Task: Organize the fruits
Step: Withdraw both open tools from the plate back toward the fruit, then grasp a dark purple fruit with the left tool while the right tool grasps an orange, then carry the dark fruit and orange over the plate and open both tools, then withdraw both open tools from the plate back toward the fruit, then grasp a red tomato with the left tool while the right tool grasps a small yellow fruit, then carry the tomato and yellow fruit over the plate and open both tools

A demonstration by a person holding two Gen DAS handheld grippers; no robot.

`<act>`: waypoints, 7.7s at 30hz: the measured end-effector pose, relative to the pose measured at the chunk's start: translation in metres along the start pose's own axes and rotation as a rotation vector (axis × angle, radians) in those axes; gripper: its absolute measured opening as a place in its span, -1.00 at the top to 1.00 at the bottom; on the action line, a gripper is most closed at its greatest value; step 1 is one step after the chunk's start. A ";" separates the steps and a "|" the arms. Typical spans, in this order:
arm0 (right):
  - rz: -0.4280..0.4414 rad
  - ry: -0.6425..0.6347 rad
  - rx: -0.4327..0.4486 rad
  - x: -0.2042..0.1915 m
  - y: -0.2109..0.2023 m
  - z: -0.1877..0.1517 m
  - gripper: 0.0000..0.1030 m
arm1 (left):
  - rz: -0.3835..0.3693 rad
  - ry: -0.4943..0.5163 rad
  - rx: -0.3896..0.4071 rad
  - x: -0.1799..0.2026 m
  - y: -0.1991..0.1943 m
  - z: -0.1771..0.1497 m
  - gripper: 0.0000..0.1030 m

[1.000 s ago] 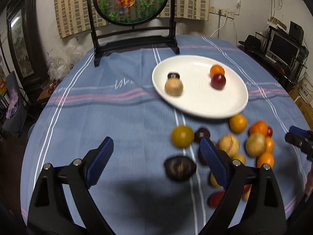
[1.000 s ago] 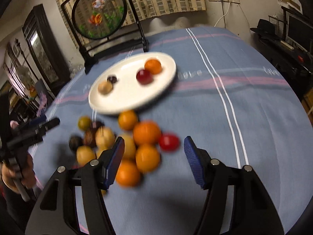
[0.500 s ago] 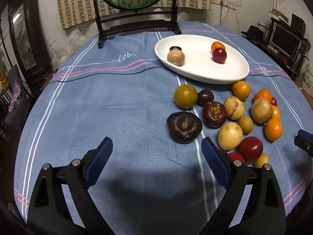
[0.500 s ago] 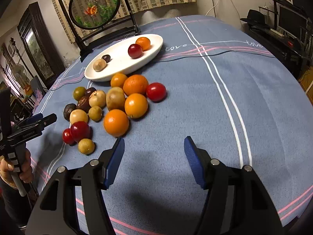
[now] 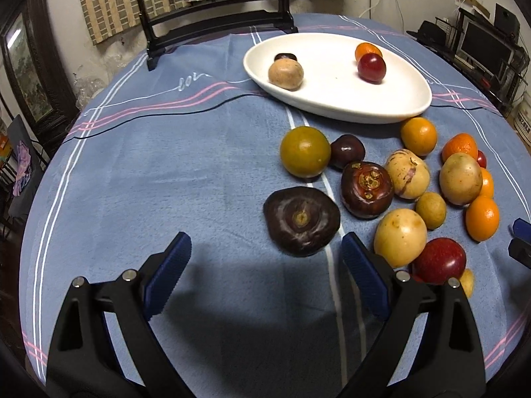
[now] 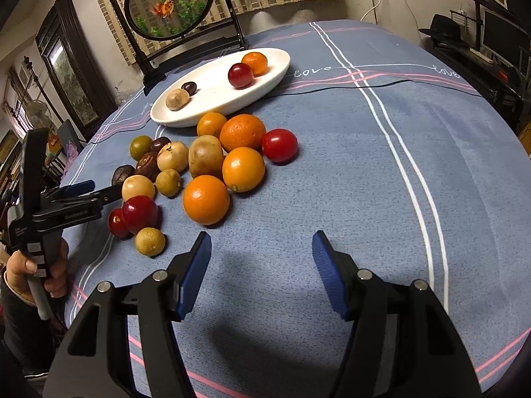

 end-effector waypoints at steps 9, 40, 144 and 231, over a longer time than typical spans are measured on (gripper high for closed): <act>0.002 -0.003 -0.002 -0.001 0.001 0.003 -0.24 | -0.063 -0.004 -0.054 0.007 0.015 0.013 -0.30; -0.129 -0.124 -0.064 -0.053 0.036 0.031 0.27 | -0.186 -0.011 0.024 0.010 -0.001 -0.003 0.05; -0.089 -0.067 0.159 0.006 -0.034 0.002 -0.21 | -0.095 0.031 0.023 0.035 -0.039 -0.043 -0.78; -0.190 -0.286 0.084 -0.056 0.024 0.172 0.47 | -0.165 0.067 0.038 0.044 -0.013 0.133 0.39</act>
Point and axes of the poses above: each gripper's, at about its wrist camera, not at the fingertips, and y roughly the way its jaws point, x to its right, z to its top, the point moved 7 cm from there along y, roughly the way its jaws point, and after that the axes turned 15 degrees about -x, right-handed, at the moved point
